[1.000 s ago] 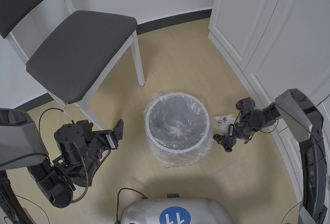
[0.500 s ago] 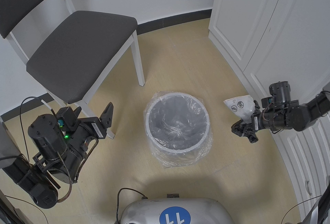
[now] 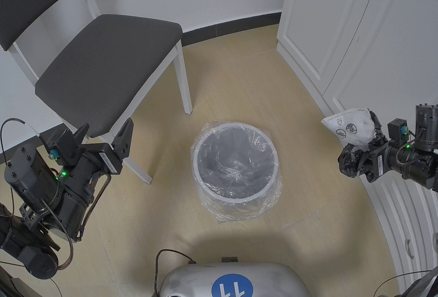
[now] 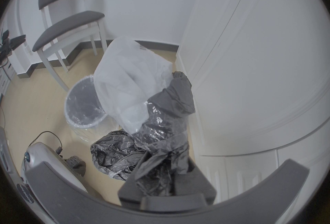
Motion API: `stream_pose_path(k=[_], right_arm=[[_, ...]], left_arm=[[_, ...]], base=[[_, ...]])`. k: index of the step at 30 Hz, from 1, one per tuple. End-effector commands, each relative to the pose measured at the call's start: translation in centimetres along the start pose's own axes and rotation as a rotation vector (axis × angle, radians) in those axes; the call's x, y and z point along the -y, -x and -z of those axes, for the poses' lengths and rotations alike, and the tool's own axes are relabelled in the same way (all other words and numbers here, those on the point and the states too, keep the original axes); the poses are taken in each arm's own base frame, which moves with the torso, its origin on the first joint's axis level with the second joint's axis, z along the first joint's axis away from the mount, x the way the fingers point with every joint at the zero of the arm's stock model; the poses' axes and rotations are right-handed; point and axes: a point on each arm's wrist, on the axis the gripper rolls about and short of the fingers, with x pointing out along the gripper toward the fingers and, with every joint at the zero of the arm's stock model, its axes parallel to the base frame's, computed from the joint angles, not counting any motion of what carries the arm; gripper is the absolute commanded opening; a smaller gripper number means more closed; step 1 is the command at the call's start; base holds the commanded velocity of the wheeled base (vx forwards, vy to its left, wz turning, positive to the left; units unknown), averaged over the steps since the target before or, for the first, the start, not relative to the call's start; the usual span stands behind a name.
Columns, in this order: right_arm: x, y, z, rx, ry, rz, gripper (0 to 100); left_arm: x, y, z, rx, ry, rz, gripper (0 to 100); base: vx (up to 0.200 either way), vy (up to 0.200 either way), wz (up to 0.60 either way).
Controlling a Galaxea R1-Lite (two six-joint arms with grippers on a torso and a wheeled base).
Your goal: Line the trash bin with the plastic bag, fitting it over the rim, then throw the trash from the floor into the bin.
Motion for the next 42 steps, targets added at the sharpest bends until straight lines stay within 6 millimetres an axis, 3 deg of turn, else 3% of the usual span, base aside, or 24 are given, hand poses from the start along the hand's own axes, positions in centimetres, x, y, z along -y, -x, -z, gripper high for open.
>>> stream_pose_path(k=[1,9,18,29,33,42], right_arm=[[0.3,3.9,-0.9,0.148,-0.011,0.007,0],[-1.4,4.8,-1.5,0.39,-0.037,-0.019,0],[-2.8,4.8,-2.2,0.52,-0.064,-0.058,0],[-5.3,1.9,-3.4,0.754,-0.117,-0.042,0],[-6.7,0.0,-3.2,0.738,-0.09,-0.055,0],[-11.6,-1.1,-4.8,0.756,-0.247,-0.252,0]], left_arm=[[-0.2,0.7,-1.2,0.043,-0.005,0.003,100],[-0.4,1.5,-2.5,0.092,-0.011,0.009,100],[-0.5,1.9,-3.0,0.11,-0.015,0.009,100],[-0.6,2.0,-3.0,0.106,-0.038,0.006,100],[-0.7,2.1,-2.9,0.103,-0.041,0.006,100],[-0.8,2.4,-3.3,0.12,-0.034,0.008,100]], base=[[0.0,0.0,0.0],[0.0,0.0,0.0],[0.0,0.0,0.0],[0.0,0.0,0.0],[0.0,0.0,0.0],[0.0,0.0,0.0]])
